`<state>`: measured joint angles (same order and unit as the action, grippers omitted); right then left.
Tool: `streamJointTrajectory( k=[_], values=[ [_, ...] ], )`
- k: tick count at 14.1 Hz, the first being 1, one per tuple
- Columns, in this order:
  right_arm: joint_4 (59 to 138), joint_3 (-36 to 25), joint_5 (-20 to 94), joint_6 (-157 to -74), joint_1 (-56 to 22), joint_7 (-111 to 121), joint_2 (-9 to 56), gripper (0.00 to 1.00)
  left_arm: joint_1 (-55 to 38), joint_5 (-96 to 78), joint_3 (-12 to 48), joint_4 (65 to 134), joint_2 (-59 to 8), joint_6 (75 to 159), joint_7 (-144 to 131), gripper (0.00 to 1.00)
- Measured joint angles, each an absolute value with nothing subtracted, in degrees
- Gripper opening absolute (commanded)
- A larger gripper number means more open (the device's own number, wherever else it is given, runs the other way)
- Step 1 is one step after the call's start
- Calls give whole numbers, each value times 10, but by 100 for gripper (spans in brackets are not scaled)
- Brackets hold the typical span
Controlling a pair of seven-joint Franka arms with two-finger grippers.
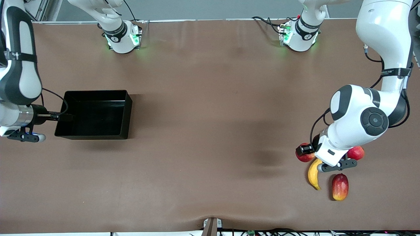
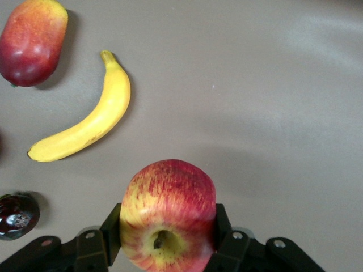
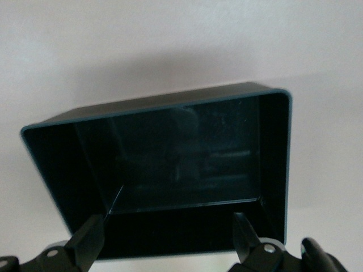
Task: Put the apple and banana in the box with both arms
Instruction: 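Close the left gripper on the apple while the right gripper reaches the box, then lift the apple with the left gripper while the right gripper grips the box rim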
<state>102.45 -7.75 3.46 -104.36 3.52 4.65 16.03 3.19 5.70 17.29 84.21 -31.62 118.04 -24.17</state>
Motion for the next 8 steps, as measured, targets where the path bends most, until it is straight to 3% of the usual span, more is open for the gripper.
streamJointTrajectory(
  k=[3, 8],
  values=[
    [1119, -79, -15, -1193, 39, 47, 119, 100, 34, 57, 172, 840, -316, 1181, -245, 0],
    [1174, -80, -35, -1258, 86, 56, 113, 100, 48, 57, 171, 838, -295, 1181, -248, 0]
  ],
)
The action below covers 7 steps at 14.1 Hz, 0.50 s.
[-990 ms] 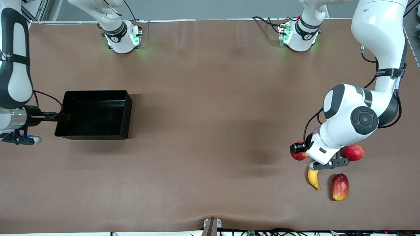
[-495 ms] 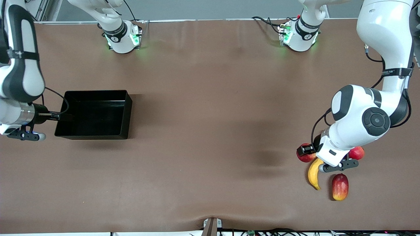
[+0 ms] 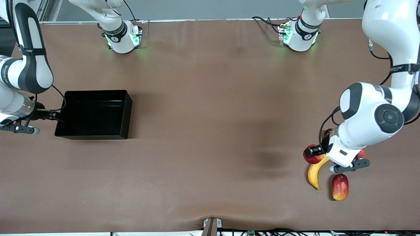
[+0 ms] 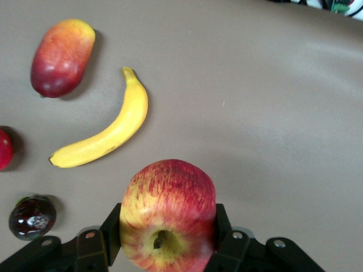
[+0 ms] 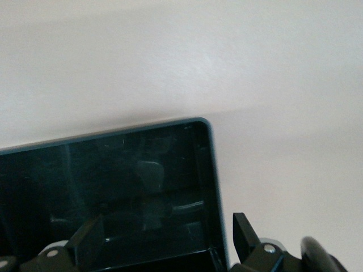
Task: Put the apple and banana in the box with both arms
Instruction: 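Lift the apple with the left gripper while the right gripper grips the box rim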
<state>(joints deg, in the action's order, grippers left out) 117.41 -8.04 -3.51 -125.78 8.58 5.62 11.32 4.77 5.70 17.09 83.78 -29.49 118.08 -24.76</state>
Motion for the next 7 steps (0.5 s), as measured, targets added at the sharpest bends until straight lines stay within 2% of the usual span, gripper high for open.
streamJointTrajectory(
  k=[4, 7],
  values=[
    [1205, -80, -36, -1297, 120, 114, 113, 100, 56, 57, 171, 838, -279, 1178, -248, 0],
    [1258, -80, -36, -1380, 133, 122, 114, 100, 64, 57, 171, 840, -279, 1168, -249, 0]
  ],
)
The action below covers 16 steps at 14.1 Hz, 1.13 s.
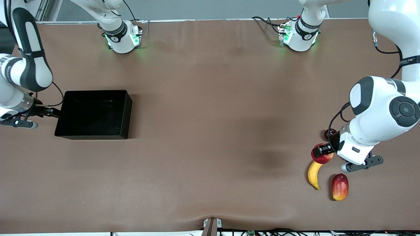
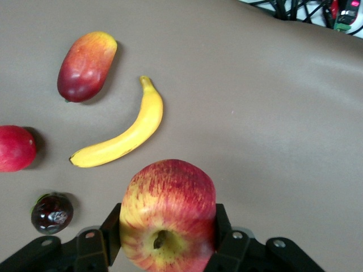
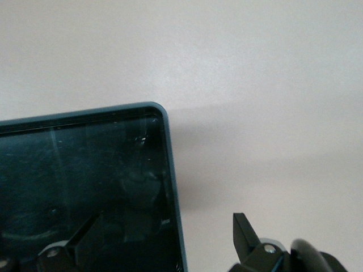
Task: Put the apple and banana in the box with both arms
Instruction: 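Lift the apple with the left gripper while the right gripper grips the box rim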
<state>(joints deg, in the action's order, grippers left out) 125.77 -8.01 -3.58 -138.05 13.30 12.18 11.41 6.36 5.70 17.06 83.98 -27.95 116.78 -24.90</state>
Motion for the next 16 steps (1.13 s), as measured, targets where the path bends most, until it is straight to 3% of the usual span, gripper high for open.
streamJointTrajectory(
  k=[1, 5, 6, 9, 11, 14, 16],
  values=[
    [1270, -80, -36, -1396, 138, 132, 114, 93, 66, 57, 170, 840, -279, 1167, -249, 0],
    [1290, -80, -36, -1438, 151, 149, 114, 42, 69, 57, 169, 841, -279, 1163, -249, 0],
    [1299, -80, -36, -1454, 155, 153, 114, 36, 69, 57, 169, 842, -279, 1163, -250, 0],
    [1326, -80, -36, -1497, 159, 155, 114, 33, 72, 57, 169, 845, -279, 1162, -250, 0],
    [1351, -79, -36, -1548, 160, 155, 114, 3, 75, 57, 169, 845, -279, 1162, -250, 0],
    [1404, -78, -36, -1648, 165, 155, 112, 0, 85, 57, 168, 845, -279, 1162, -250, 0],
    [1414, -77, -36, -1656, 170, 155, 107, 0, 90, 57, 168, 845, -279, 1156, -250, 0]
  ],
)
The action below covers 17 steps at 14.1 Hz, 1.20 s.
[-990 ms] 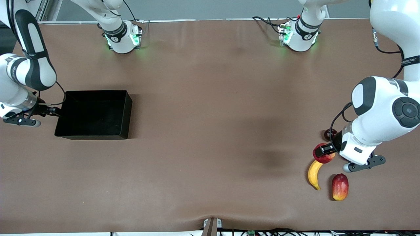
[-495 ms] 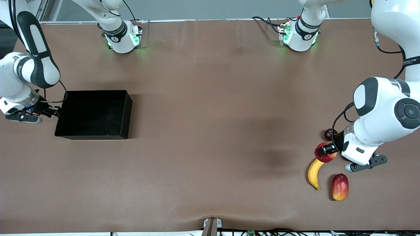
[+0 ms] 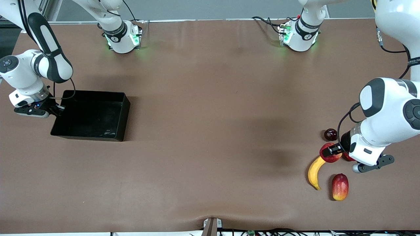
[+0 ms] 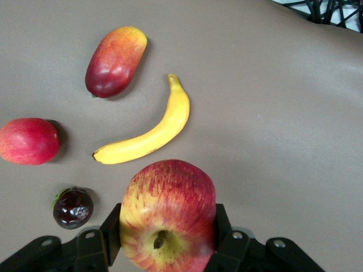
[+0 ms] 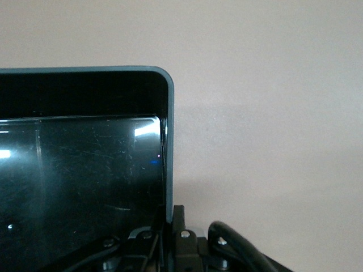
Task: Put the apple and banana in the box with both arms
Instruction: 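Lift the apple with the left gripper while the right gripper grips the box rim, then drag the black box toward the fruit with the right gripper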
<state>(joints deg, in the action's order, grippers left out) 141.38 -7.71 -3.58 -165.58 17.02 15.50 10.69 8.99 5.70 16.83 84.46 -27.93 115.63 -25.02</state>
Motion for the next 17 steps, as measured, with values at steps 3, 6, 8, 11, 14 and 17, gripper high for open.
streamJointTrajectory(
  k=[3, 6, 8, 11, 14, 17],
  values=[
    [1414, -76, -36, -1656, 171, 163, 107, 0, 92, 57, 168, 844, -279, 1143, -250, 0],
    [1412, -76, -35, -1640, 175, 182, 104, 0, 92, 57, 168, 844, -279, 1139, -250, 0],
    [1408, -76, -35, -1616, 179, 186, 98, 0, 92, 57, 168, 844, -279, 1137, -250, 0],
    [1389, -73, -22, -1539, 180, 189, 86, 0, 92, 57, 169, 844, -279, 1137, -250, 0],
    [1332, -59, 60, -1377, 163, 208, 69, 0, 92, 57, 169, 844, -279, 1137, -250, 0],
    [1275, -54, 86, -1274, 128, 205, 62, 0, 92, 57, 169, 844, -279, 1137, -250, 0]
  ],
)
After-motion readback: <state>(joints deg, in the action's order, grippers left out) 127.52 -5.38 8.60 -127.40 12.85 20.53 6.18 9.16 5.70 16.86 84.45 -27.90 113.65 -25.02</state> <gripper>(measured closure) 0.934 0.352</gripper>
